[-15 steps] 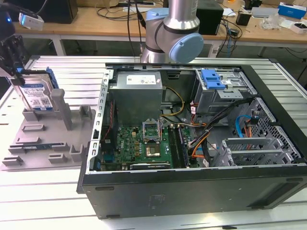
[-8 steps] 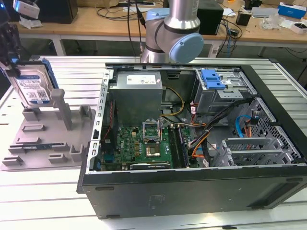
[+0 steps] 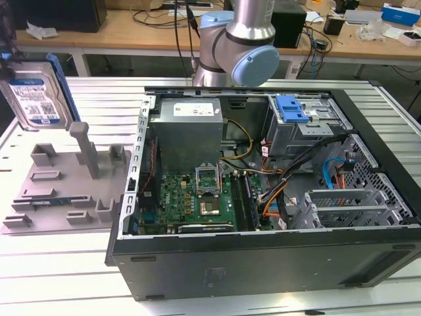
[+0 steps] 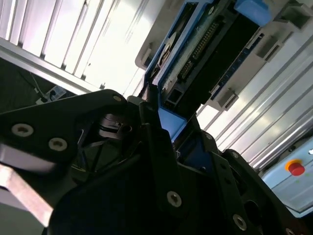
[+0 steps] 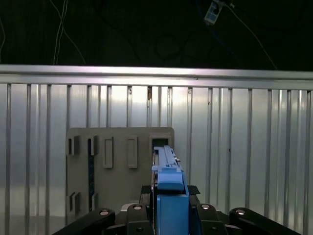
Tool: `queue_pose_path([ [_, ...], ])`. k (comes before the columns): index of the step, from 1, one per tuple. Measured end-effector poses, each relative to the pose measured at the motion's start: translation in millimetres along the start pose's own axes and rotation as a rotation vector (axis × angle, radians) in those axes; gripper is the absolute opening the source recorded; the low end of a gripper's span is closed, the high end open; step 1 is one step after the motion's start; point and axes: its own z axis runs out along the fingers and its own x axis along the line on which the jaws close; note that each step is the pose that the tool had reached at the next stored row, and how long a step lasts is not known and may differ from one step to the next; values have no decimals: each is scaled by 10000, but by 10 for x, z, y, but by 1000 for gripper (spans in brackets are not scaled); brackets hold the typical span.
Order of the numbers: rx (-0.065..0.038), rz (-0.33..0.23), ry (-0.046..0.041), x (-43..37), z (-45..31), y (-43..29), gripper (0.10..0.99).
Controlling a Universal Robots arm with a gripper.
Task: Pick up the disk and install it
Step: 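Pick up the disk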
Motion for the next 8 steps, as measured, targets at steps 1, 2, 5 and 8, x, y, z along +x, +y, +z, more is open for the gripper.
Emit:
queue_pose_path([
  [1, -2, 0, -5, 1, -68, 1, 369],
  [2, 0, 0, -13, 2, -180, 2, 369],
  [5, 0, 0, -29, 5, -422, 4, 369],
  [8, 1, -1, -37, 6, -566, 3, 369],
])
